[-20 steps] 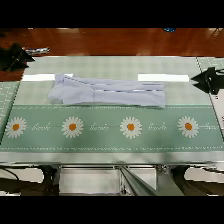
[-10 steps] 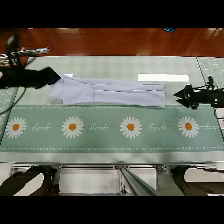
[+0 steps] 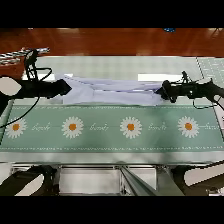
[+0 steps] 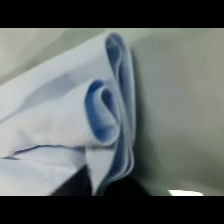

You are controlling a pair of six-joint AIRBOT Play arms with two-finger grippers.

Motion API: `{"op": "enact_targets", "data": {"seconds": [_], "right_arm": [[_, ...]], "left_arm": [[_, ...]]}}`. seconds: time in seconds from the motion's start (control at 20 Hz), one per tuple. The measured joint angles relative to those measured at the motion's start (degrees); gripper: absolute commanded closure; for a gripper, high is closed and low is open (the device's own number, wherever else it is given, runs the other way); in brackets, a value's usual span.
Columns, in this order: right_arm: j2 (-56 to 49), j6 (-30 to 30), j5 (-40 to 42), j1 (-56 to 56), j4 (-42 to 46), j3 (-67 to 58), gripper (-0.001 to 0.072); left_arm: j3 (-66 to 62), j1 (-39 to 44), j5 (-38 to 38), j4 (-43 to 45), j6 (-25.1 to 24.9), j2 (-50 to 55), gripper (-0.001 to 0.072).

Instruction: Fold the shirts.

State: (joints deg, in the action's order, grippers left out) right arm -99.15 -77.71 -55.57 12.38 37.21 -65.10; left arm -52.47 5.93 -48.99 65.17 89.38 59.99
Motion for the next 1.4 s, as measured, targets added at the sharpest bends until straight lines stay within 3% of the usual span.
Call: {"op": "enact_targets", "data": {"seconds": [0.1, 0.15, 0.2, 0.25, 0.5, 0.7, 1.05, 1.4], "right_arm": [[-0.3, 0.8, -0.5, -1.6, -0.1, -2.1, 0.0691], [0.3, 1.1, -1.5, -2.0, -0.1, -2.8, 0.0691], [1.4, 1.2, -2.7, -2.2, 0.6, -3.3, 0.0691], [3.0, 1.3, -4.1, -2.4, 2.4, -3.6, 0.0691], [19.6, -0.4, -9.1, -3.0, 13.7, 0.8, 0.0691], [38.1, -2.6, -10.8, -3.1, 17.6, 7.8, 0.0691], [64.1, -10.5, -17.0, -3.2, 19.1, 15.9, 0.0691], [73.0, -14.4, -21.2, -3.2, 18.7, 17.3, 0.0691]], "left_arm": [[0.1, 0.1, 0.1, -0.3, 0.0, 0.0, 0.0217], [0.1, 0.1, 0.1, -0.4, 0.3, 0.0, 0.0343], [0.2, 0.1, -0.3, -0.5, 1.1, 0.0, 0.0597], [0.2, 0.2, -0.8, -0.5, 1.8, 0.0, 0.069], [0.2, 3.5, -0.9, -0.7, 3.2, 0.3, 0.0692], [-2.1, 12.2, 3.6, -1.0, 3.6, 4.7, 0.0693], [-19.7, 32.5, 3.6, -2.0, 3.8, 25.5, 0.0693], [-40.9, 45.8, -6.6, -5.9, 3.8, 46.2, 0.0692]]}}
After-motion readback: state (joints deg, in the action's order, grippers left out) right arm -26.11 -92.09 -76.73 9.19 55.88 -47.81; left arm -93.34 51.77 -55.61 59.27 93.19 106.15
